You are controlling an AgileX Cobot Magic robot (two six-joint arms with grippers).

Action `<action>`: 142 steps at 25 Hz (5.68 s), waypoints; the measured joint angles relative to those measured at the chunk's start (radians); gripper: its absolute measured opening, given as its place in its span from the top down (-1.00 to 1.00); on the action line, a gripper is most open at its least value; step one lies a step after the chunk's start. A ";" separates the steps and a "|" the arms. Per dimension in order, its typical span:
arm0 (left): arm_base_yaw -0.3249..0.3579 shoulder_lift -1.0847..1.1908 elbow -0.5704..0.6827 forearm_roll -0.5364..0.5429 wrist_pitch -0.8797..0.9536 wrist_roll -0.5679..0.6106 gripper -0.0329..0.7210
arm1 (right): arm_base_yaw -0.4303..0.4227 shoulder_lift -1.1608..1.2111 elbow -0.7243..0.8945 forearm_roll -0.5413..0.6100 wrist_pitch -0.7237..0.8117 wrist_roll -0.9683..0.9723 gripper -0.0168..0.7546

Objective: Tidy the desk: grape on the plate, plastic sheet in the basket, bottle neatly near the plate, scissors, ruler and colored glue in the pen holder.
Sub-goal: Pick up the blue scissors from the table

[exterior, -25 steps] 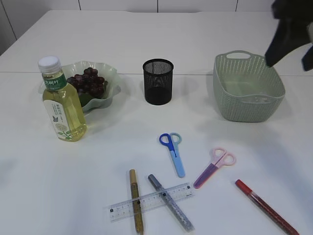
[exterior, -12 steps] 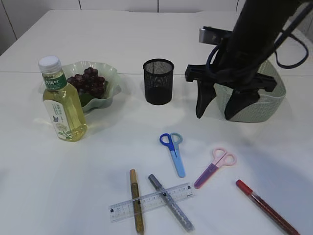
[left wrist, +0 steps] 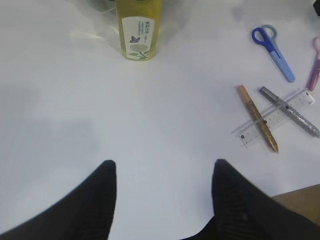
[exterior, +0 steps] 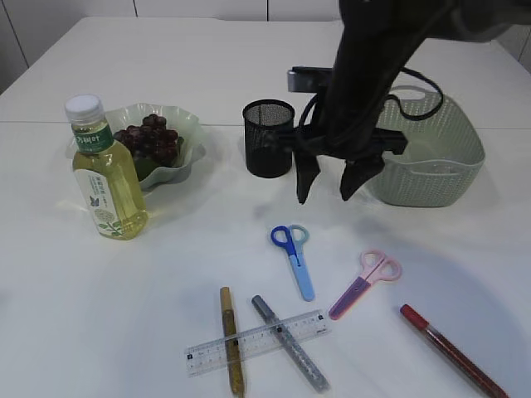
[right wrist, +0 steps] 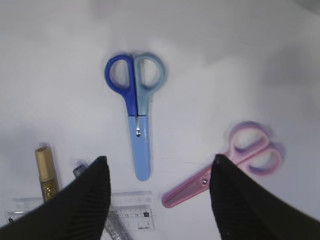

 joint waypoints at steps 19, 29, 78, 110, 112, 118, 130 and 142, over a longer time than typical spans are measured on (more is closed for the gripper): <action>0.000 0.000 0.000 0.003 0.019 0.000 -0.24 | 0.053 0.161 -0.009 -0.022 -0.009 0.030 -0.32; 0.000 0.000 0.000 0.008 0.019 -0.002 -0.24 | 0.105 0.205 -0.012 -0.057 -0.012 0.085 -0.32; 0.000 -0.002 0.000 0.011 0.052 -0.002 -0.24 | 0.106 0.209 -0.012 -0.083 -0.012 0.095 -0.32; 0.000 -0.002 0.000 0.011 0.053 -0.002 -0.24 | 0.106 0.209 -0.012 -0.081 -0.073 0.113 -0.32; 0.000 -0.002 0.000 0.011 0.053 -0.002 -0.24 | 0.106 0.209 -0.012 -0.081 -0.077 0.113 -0.32; 0.000 -0.002 0.000 0.011 0.053 -0.002 -0.24 | 0.106 0.217 -0.012 -0.081 -0.089 0.113 -0.32; 0.000 -0.002 0.000 0.011 0.053 -0.002 -0.24 | 0.106 0.231 -0.012 -0.081 -0.088 0.113 -0.32; 0.000 -0.002 0.000 0.011 0.053 -0.002 -0.24 | 0.106 0.231 -0.012 -0.080 -0.088 0.113 -0.32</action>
